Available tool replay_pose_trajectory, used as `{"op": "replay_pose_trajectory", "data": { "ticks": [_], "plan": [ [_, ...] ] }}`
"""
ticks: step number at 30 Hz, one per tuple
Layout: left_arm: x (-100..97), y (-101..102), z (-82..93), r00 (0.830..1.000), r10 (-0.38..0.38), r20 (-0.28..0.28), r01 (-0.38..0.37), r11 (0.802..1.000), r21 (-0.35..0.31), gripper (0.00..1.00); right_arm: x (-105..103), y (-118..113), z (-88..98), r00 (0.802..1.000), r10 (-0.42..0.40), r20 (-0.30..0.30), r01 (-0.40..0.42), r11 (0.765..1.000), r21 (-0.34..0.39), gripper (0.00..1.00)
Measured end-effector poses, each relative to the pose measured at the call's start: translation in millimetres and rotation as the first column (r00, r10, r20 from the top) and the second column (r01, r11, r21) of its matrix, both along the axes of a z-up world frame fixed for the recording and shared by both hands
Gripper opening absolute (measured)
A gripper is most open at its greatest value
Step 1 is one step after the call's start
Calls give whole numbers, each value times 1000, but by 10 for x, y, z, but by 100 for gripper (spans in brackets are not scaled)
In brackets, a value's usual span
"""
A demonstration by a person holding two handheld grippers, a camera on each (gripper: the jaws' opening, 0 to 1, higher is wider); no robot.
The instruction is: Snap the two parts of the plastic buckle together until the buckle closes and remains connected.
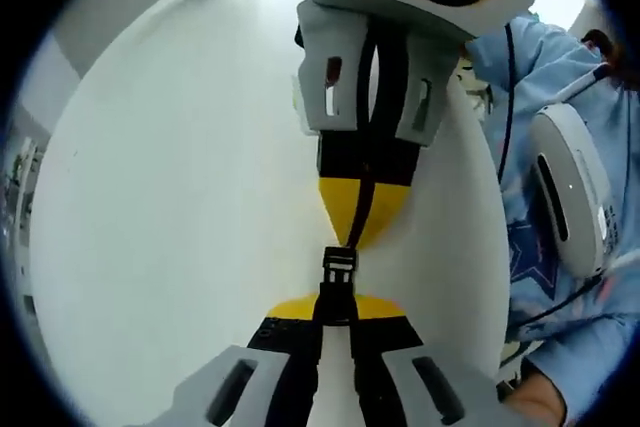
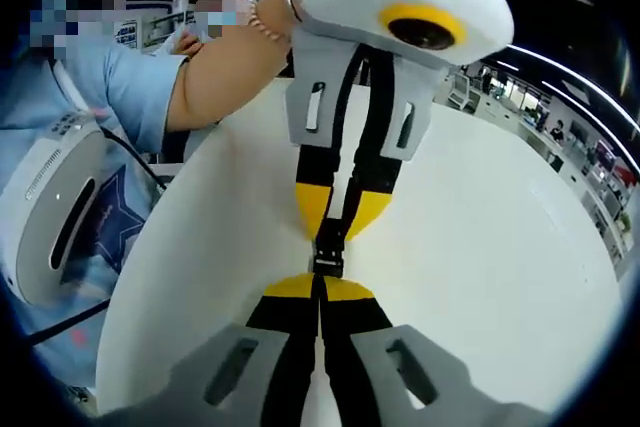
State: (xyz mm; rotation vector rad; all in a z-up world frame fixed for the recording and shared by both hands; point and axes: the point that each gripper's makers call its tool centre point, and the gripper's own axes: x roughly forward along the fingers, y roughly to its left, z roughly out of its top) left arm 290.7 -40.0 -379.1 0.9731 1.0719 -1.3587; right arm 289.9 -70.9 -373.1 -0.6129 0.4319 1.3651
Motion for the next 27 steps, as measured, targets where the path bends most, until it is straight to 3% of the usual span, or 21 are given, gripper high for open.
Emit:
{"op": "replay_pose_trajectory", "data": {
  "ticks": [14, 27],
  "plan": [
    [-3, -24, -11, 1000, -11, -24, 11, 1000, -12, 9, 8, -3, 15, 1000, 8, -15, -8, 1000, 7, 1],
    [-19, -5, 31, 1000, -17, -10, 17, 1000, -17, 10, -15, 10, 25, 999, 16, -46, -15, 1000, 25, 1]
  ]
}}
